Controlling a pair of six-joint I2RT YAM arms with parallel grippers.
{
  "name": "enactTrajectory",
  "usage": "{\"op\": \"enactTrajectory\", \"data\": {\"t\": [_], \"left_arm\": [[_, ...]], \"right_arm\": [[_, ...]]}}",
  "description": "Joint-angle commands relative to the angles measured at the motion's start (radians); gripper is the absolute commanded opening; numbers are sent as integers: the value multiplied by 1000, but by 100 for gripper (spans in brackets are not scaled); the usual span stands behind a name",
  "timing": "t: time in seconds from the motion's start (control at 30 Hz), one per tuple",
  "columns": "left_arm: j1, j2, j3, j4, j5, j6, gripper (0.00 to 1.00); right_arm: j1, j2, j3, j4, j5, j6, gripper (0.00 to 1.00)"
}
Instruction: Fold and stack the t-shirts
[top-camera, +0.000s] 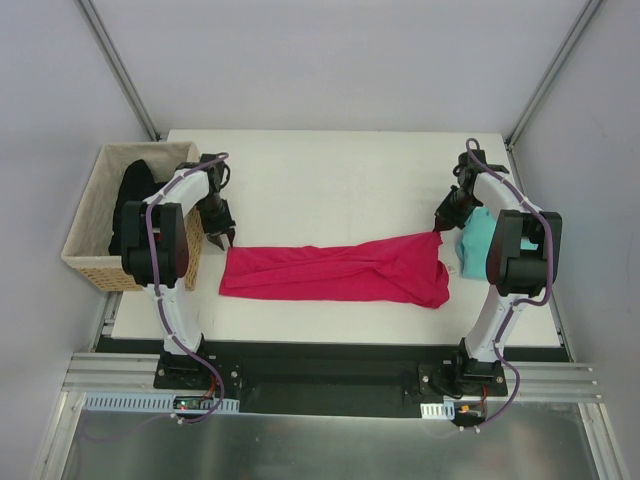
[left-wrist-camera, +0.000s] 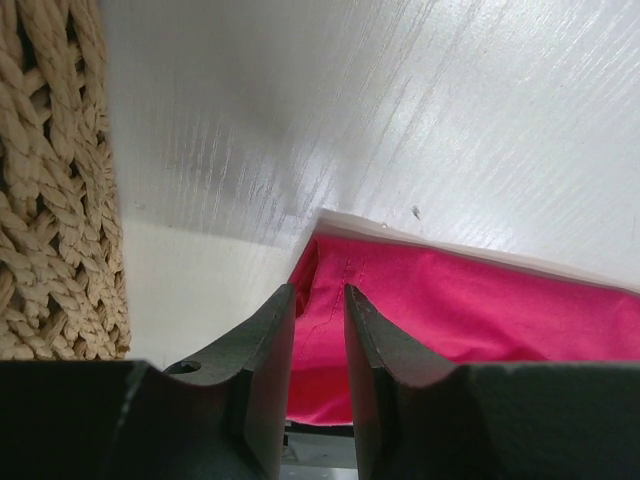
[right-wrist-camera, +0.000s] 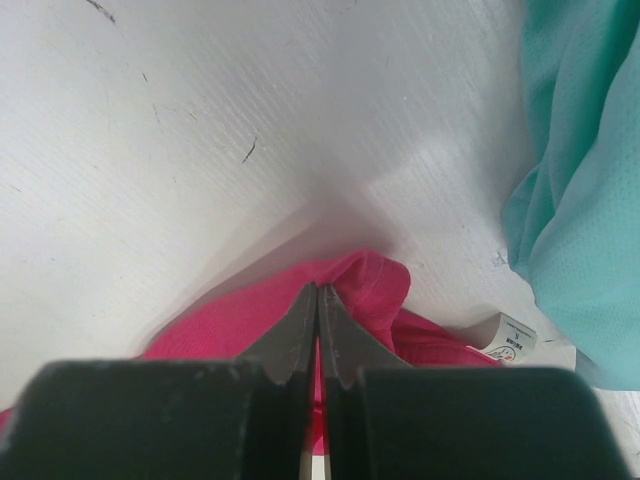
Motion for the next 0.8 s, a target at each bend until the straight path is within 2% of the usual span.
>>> {"op": "enactTrajectory", "data": {"t": [0.0, 0.67, 0.77], "left_arm": [[5, 10, -19, 5, 17, -19, 25], [2, 42, -13, 23, 40, -20, 24], [0, 44, -8, 25, 43, -19, 11]], "right_arm": [[-5, -6, 42, -21, -7, 15, 1], [-5, 0, 58, -29, -1, 17, 1], [-5, 3, 62, -30, 1, 15, 1]]}}
